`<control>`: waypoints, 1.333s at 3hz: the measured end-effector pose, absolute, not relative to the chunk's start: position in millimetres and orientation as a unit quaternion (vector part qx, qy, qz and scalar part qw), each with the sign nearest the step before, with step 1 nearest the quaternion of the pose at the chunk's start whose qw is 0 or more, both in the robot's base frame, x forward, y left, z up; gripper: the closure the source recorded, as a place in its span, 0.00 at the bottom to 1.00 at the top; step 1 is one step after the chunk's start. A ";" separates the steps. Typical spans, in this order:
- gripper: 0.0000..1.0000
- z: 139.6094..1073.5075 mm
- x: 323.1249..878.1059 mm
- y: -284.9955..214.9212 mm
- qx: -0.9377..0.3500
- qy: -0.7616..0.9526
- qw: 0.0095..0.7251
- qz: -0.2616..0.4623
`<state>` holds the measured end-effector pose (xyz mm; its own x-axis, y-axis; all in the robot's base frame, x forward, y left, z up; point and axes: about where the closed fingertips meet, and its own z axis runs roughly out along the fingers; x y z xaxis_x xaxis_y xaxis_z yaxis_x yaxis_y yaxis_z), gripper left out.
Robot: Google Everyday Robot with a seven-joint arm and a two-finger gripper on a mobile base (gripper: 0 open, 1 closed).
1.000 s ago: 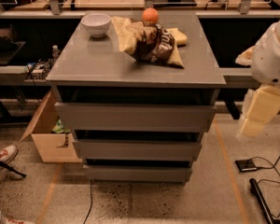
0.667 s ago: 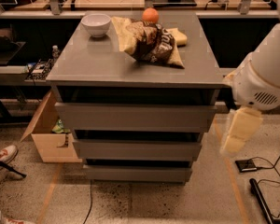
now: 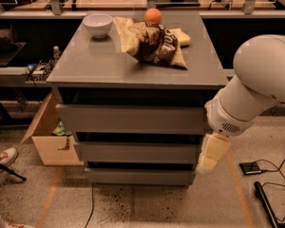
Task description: Open top drawer
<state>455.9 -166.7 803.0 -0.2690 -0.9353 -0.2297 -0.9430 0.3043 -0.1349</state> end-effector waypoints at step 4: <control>0.00 733.8 564.3 -124.9 -0.638 0.737 0.221 -0.002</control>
Offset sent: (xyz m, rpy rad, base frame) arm 0.0837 0.0281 -0.0623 0.0200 -0.1407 0.1326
